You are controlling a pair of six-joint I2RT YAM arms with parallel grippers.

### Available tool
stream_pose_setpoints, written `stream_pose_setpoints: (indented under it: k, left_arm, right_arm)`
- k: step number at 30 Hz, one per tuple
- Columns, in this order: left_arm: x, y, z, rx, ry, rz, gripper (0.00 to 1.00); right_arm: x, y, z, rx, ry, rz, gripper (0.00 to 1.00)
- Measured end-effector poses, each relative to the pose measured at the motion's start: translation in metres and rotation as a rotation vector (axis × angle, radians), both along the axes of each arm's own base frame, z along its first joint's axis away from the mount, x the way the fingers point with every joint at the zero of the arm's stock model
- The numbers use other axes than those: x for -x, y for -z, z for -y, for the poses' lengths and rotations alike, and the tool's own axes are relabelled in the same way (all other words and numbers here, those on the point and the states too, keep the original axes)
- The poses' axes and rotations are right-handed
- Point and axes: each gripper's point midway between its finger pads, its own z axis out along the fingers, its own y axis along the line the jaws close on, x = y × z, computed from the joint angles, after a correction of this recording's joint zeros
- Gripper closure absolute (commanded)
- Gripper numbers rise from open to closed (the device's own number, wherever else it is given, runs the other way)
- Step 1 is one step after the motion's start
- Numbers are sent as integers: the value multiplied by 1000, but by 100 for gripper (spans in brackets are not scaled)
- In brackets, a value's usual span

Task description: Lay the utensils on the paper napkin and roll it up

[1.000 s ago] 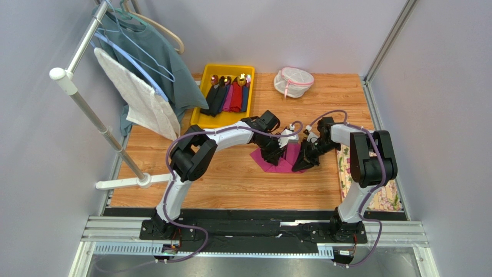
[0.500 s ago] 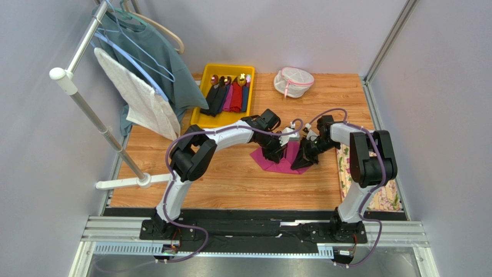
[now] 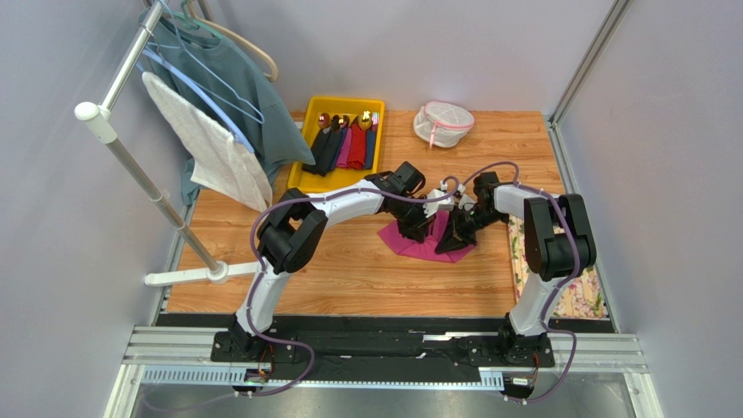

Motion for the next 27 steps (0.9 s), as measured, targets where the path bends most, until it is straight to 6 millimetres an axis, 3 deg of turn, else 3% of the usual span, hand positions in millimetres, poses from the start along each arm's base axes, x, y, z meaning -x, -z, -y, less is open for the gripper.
stream_pose_setpoints:
  k: [7,11,13,17,22,27]
  left_arm:
    - [-2,9,-1,-22,-16,-7,99]
    - [-4,13,0,-33,-35,-17,86]
    - [-4,13,0,-34,-47,-25,74]
    - [-2,9,-7,-13,-94,-73,71]
    - [17,-19,-25,37,-153,-173,67]
    - [34,-55,-26,129,-200,-257,62]
  right_arm:
    - [1,12,-1,20,-7,-19,97]
    - [2,18,0,36,-9,-33,98]
    - [2,18,0,41,-8,-33,99]
    - [2,18,0,45,-6,-35,99]
    - [2,18,1,48,-5,-36,99]
    - [1,18,1,56,-5,-35,99]
